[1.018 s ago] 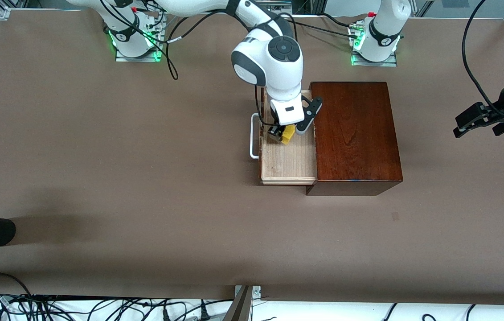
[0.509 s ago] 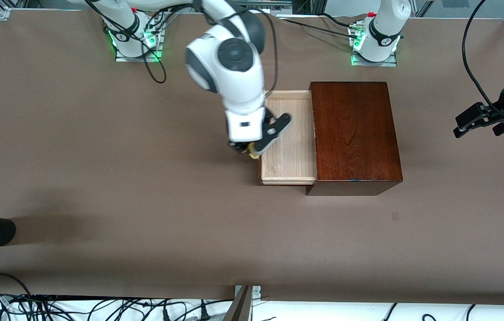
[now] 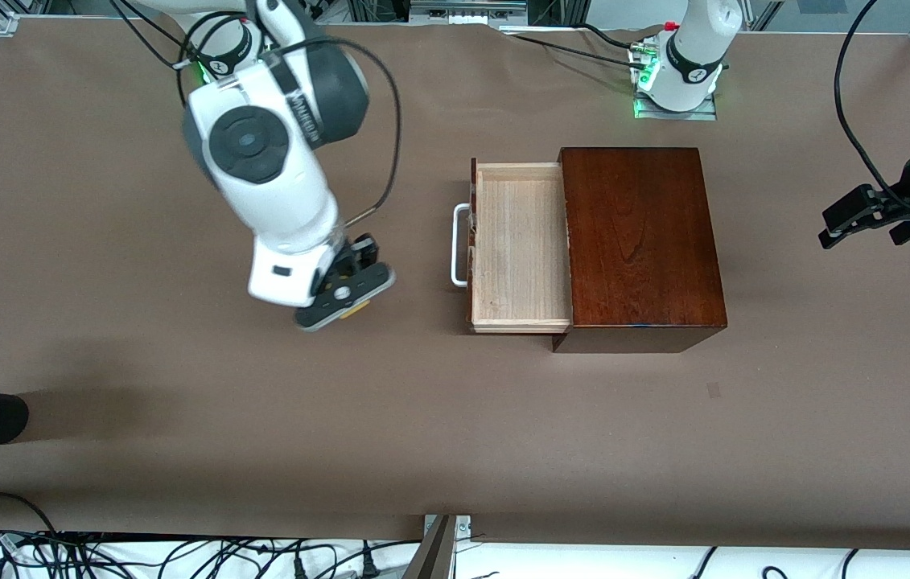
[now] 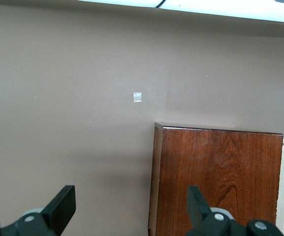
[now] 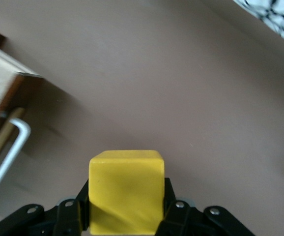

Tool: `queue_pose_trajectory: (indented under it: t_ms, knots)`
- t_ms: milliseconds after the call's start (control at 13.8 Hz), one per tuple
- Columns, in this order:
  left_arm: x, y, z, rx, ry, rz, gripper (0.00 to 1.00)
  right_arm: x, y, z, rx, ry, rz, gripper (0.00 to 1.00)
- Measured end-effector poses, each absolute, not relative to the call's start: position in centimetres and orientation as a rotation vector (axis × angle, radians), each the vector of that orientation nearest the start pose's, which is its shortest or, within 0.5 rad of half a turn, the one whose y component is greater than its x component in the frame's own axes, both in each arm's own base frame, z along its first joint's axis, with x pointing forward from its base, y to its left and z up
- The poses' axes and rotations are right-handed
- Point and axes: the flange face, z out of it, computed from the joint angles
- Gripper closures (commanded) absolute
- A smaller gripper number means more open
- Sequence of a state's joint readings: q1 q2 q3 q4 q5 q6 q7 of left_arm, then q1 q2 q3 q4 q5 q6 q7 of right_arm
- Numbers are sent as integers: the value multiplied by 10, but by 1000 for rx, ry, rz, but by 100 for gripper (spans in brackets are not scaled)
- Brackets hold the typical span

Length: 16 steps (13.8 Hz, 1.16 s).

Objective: Open drawer, take yellow block, close drawer
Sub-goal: 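Lift the yellow cube out and carry it beside the box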

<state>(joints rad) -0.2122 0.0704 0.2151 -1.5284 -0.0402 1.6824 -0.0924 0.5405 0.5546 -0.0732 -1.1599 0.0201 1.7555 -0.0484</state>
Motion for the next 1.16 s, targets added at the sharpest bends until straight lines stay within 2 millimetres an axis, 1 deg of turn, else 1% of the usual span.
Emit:
queue_pose_trajectory:
  t_ms: [145, 291, 364, 509, 655, 800, 1018, 1164]
  knots:
    - [587, -7, 616, -3164, -153, -134, 0, 648, 290, 476, -3073, -684, -57, 97]
    - [587, -7, 616, -3164, -153, -134, 0, 650, 244, 466, -3104, -580, -75, 97]
    - [587, -7, 616, -3164, -153, -134, 0, 647, 222, 456, -3114, -536, -89, 97]
    - [587, -7, 616, -3164, -153, -134, 0, 635, 184, 433, -3124, -459, -109, 97]
    - [587, -7, 616, -3164, -153, -134, 0, 618, 150, 408, -3132, -389, -105, 97]
    - [587, -7, 616, -3164, -153, -135, 0, 605, 121, 385, -3143, -327, -98, 97]
    - [587, -7, 616, -3164, -153, -135, 0, 593, 78, 356, -3163, -258, -104, 97]
    - [587, -7, 616, -3164, -153, -135, 0, 587, 56, 341, -3177, -204, -105, 97]
